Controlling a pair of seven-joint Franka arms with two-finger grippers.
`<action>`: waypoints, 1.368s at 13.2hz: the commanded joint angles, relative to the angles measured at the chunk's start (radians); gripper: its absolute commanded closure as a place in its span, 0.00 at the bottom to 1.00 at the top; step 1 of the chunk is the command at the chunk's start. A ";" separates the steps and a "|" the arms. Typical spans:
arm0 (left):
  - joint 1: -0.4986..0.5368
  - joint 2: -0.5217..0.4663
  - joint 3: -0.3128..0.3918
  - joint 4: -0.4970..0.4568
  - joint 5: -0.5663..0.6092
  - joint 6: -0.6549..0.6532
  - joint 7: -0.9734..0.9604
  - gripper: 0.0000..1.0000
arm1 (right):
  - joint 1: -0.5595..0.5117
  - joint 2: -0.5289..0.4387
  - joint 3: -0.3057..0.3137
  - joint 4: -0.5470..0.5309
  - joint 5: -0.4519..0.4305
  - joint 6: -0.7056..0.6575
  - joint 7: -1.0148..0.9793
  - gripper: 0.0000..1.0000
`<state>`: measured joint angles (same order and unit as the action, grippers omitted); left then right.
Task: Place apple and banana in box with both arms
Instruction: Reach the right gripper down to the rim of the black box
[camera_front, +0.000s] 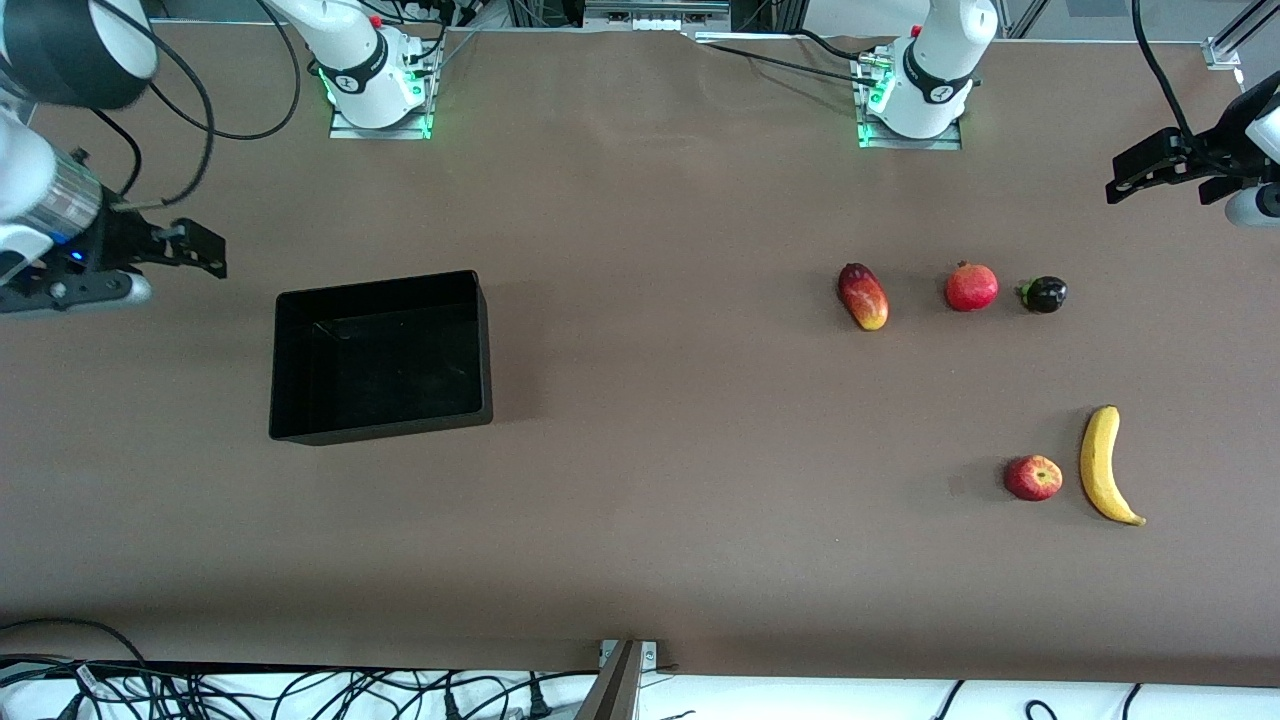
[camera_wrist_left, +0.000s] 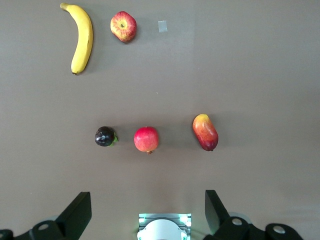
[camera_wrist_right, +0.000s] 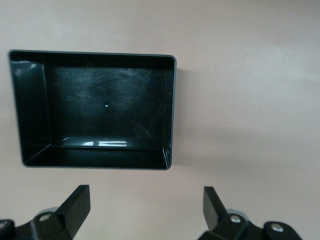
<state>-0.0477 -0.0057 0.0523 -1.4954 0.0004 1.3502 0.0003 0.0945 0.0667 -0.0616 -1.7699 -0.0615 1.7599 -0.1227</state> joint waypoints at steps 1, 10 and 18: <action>0.005 -0.008 -0.002 0.001 0.001 -0.003 -0.011 0.00 | -0.006 0.056 -0.003 -0.100 -0.018 0.145 0.017 0.00; 0.006 -0.005 -0.005 0.000 0.001 0.000 -0.019 0.00 | -0.076 0.266 -0.044 -0.311 0.006 0.550 -0.020 0.00; 0.006 -0.005 -0.008 0.000 0.000 0.000 -0.019 0.00 | -0.088 0.281 -0.034 -0.339 0.037 0.613 -0.034 1.00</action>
<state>-0.0474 -0.0057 0.0523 -1.4954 0.0004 1.3502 -0.0116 0.0152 0.3699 -0.1068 -2.1121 -0.0472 2.3792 -0.1321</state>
